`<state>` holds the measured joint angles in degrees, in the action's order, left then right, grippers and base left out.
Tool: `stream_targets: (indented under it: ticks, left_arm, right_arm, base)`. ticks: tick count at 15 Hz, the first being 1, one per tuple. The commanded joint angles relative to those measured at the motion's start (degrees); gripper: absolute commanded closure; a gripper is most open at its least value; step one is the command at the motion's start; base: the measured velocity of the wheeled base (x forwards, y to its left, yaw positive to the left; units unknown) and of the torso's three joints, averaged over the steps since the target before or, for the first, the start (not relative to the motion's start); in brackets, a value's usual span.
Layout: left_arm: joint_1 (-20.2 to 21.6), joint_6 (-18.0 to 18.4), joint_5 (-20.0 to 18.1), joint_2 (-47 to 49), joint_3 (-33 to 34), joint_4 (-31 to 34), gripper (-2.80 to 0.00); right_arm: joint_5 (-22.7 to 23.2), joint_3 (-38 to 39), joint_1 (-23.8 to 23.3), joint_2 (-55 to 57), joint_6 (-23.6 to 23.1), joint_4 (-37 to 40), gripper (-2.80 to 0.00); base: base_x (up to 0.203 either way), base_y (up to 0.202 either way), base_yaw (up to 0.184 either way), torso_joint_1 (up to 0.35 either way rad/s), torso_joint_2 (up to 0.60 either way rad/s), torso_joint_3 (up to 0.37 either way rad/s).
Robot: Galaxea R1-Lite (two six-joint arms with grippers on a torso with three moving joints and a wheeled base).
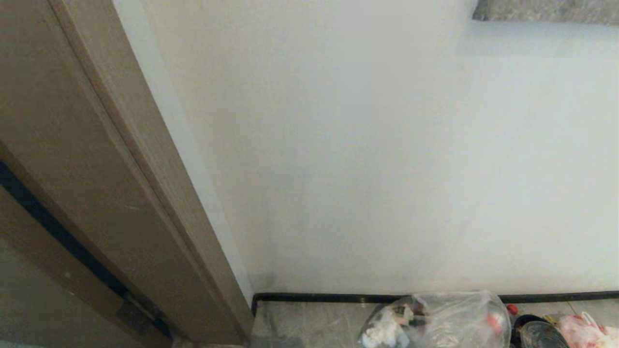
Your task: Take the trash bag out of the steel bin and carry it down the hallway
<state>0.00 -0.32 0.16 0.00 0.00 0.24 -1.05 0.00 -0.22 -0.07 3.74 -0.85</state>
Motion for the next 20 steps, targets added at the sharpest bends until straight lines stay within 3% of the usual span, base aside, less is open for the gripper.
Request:
stream_targets:
  ticks: [1, 8, 20]
  left_arm:
    - [0.0, -0.03, 0.02, 0.0, 0.0, 0.02, 0.0]
    - [0.0, -0.03, 0.02, 0.0, 0.0, 0.02, 0.0]
    - [0.0, 0.05, 0.02, 0.0, 0.0, 0.02, 0.0]
  right_arm:
    - [-0.02, 0.09, 0.02, -0.01, 0.03, -0.03, 0.0]
    - [-0.03, 0.09, -0.03, -0.01, 0.12, -0.03, 0.0]
    - [-0.01, 0.09, -0.04, -0.01, 0.03, -0.03, 0.0]
  base:
    - [0.0, 0.0, 0.0, 0.002, 0.0, 0.194]
    - [0.0, 0.0, 0.0, 0.002, 0.0, 0.186]
    - [0.0, 0.0, 0.0, 0.001, 0.0, 0.007]
